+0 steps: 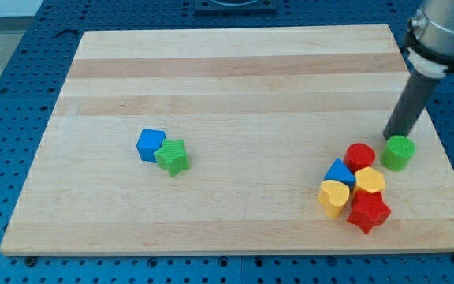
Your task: Slide green circle into red star
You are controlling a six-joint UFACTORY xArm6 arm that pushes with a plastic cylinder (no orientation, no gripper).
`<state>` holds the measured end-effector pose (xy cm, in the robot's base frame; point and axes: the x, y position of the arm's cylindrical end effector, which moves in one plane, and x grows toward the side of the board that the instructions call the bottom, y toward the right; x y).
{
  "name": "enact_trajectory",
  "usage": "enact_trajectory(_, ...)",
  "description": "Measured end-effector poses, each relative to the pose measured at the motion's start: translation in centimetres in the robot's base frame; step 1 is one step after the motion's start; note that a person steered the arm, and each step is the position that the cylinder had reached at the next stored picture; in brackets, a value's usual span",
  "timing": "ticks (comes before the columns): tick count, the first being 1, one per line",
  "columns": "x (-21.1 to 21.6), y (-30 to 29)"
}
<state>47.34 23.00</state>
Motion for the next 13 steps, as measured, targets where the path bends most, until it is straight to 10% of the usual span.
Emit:
enact_trajectory(9, 9.4, 1.2)
enact_trajectory(13, 4.8, 2.5)
